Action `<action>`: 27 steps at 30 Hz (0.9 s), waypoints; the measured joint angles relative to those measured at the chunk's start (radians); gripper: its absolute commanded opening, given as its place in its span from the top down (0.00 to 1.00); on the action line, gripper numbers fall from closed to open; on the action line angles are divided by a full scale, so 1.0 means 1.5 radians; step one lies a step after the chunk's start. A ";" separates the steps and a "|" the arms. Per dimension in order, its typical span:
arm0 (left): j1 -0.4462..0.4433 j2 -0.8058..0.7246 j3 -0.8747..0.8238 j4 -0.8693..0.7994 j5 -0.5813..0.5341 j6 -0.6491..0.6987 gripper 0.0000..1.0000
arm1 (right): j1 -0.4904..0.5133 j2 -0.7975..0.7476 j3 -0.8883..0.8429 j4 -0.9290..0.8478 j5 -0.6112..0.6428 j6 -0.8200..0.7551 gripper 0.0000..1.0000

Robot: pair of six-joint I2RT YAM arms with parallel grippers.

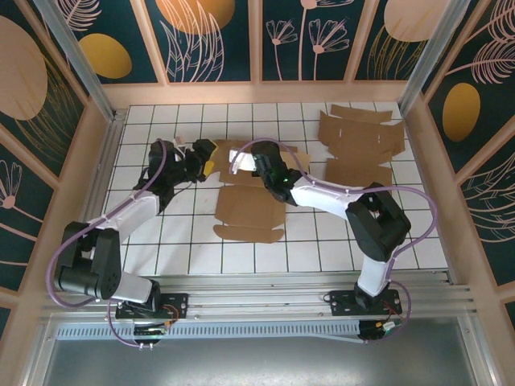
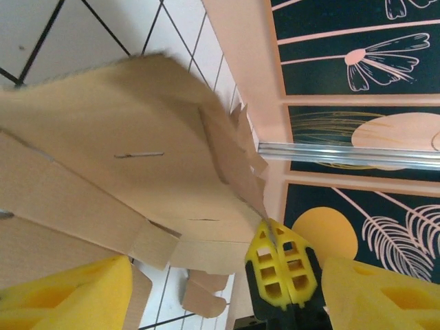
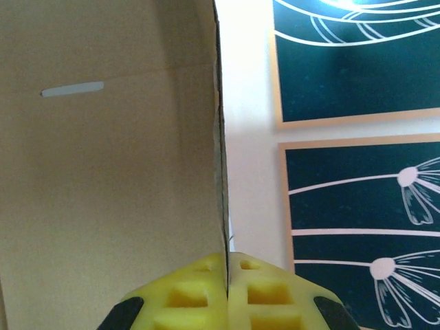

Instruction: Fold the paper box

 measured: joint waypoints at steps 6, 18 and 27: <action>-0.013 0.076 -0.016 0.150 0.000 -0.106 0.33 | 0.018 0.000 -0.021 0.031 0.013 -0.004 1.00; -0.024 0.173 -0.013 0.288 -0.014 -0.216 0.92 | 0.028 0.019 -0.022 0.025 0.035 0.033 0.87; -0.026 0.242 0.037 0.322 0.009 -0.195 1.00 | 0.027 0.017 0.118 -0.268 -0.116 0.256 0.28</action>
